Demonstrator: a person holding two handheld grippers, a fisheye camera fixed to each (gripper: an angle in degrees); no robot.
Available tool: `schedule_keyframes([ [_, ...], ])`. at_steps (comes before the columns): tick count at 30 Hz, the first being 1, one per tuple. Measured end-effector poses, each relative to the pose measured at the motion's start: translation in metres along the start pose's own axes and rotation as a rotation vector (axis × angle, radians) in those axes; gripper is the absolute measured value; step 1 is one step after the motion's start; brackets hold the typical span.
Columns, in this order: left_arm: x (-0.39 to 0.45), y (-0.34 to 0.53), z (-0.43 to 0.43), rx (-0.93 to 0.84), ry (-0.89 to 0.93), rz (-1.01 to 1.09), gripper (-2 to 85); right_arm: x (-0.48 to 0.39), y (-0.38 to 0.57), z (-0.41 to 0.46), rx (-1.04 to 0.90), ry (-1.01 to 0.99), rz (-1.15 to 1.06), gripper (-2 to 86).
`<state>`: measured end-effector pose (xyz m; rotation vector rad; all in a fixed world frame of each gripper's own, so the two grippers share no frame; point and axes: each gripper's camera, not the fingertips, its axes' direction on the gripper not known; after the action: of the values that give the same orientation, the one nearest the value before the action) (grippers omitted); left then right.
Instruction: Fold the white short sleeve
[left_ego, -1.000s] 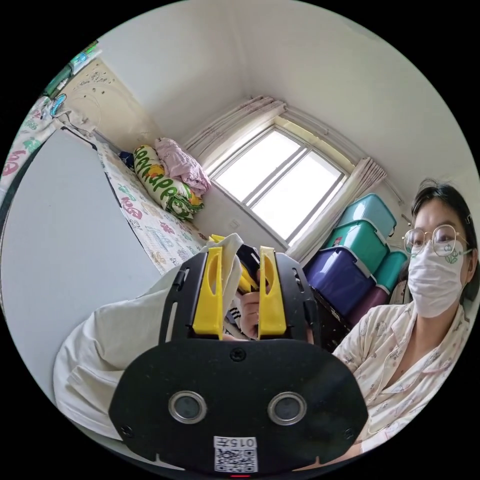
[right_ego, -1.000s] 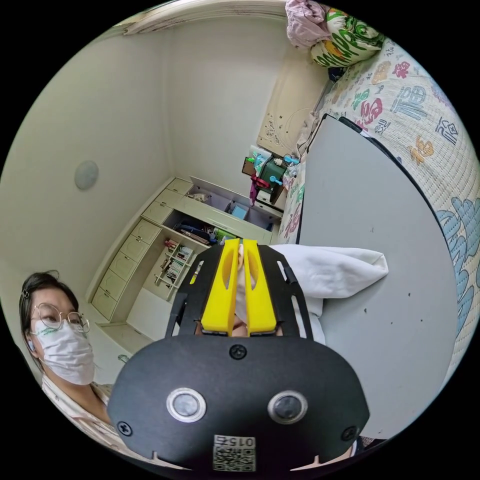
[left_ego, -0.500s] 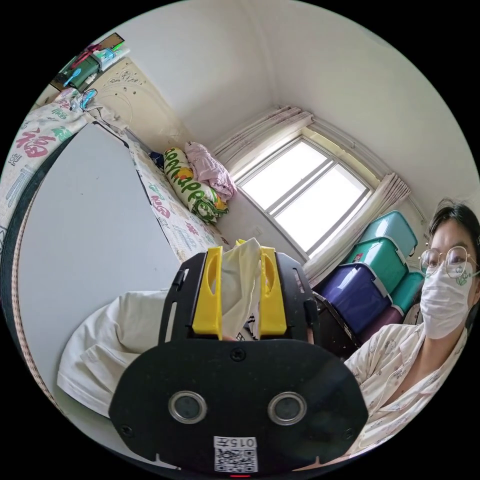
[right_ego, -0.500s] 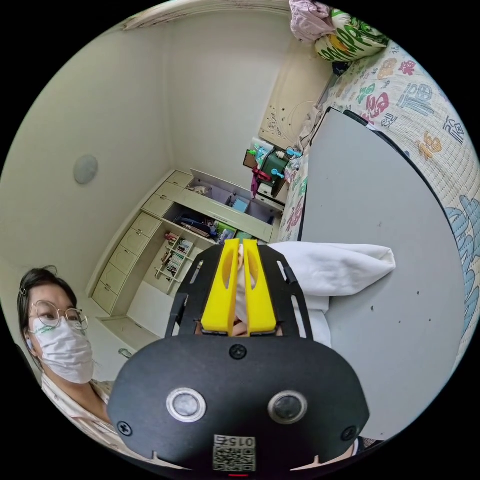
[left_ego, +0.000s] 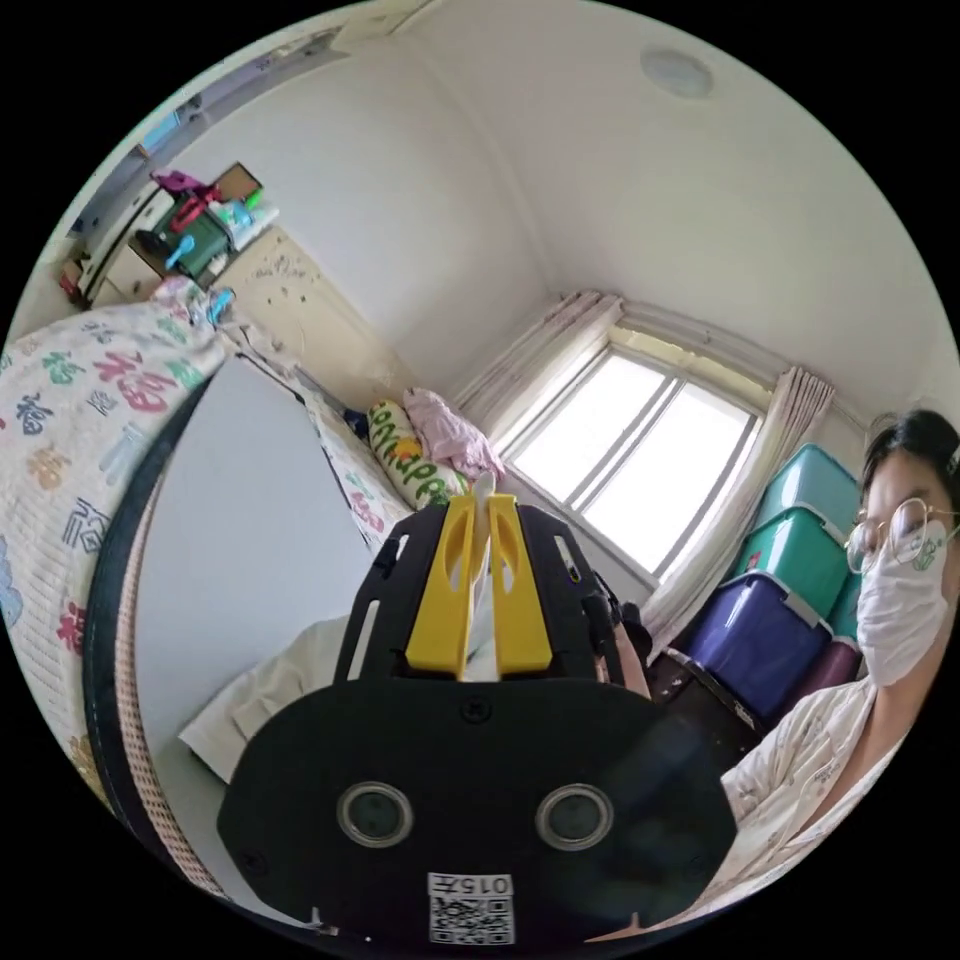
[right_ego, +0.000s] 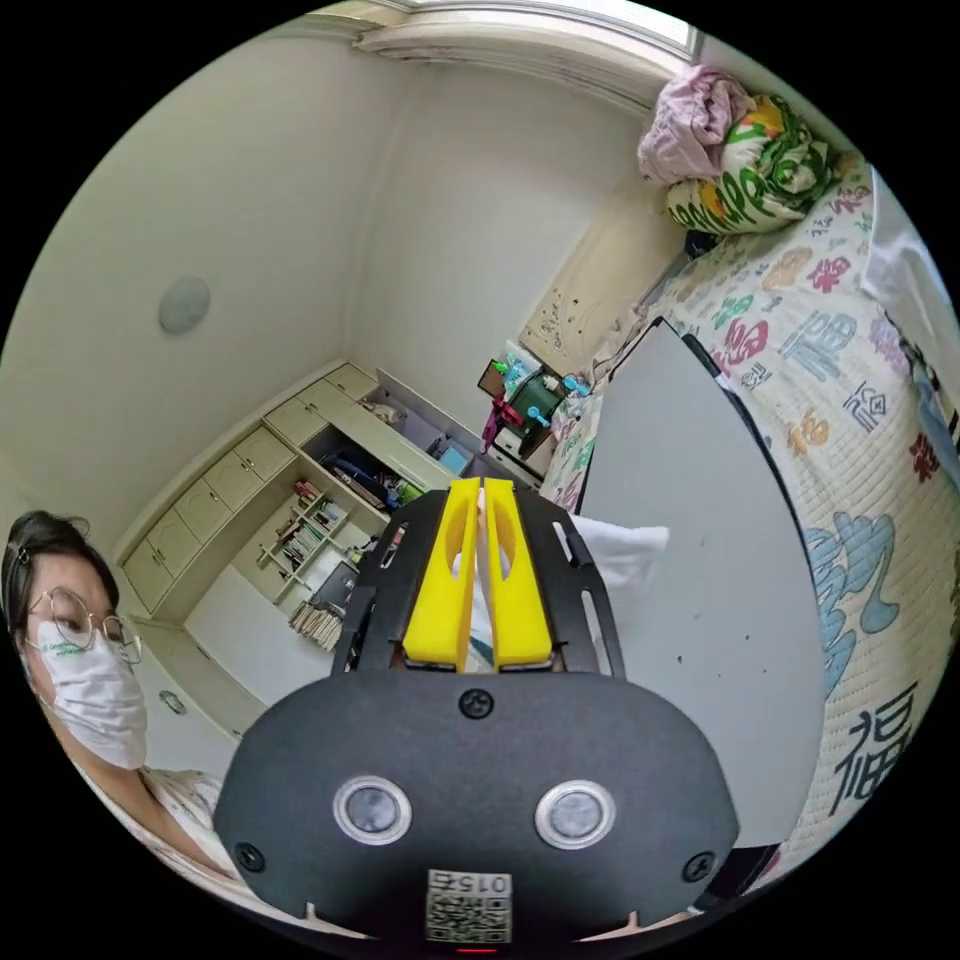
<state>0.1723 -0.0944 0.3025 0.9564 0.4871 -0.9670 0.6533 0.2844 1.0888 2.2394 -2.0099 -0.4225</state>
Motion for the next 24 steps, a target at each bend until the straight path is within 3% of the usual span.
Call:
schedule_keyframes([
  [5,0.090,-0.058,-0.117,0.087,-0.127,0.218,-0.2,-0.030,-0.013,-0.067,0.097,0.148,-0.122,-0.2],
  [11,0.160,-0.101,-0.188,0.040,-0.179,0.348,-0.2,-0.074,-0.017,-0.122,0.147,0.182,-0.284,-0.2],
  [19,0.219,-0.094,-0.231,0.008,-0.146,0.433,-0.2,-0.103,0.000,-0.139,0.122,0.120,-0.403,-0.3],
  [24,0.208,-0.097,-0.227,-0.021,-0.187,0.445,-0.2,-0.079,-0.010,-0.125,0.138,0.154,-0.393,-0.2],
])
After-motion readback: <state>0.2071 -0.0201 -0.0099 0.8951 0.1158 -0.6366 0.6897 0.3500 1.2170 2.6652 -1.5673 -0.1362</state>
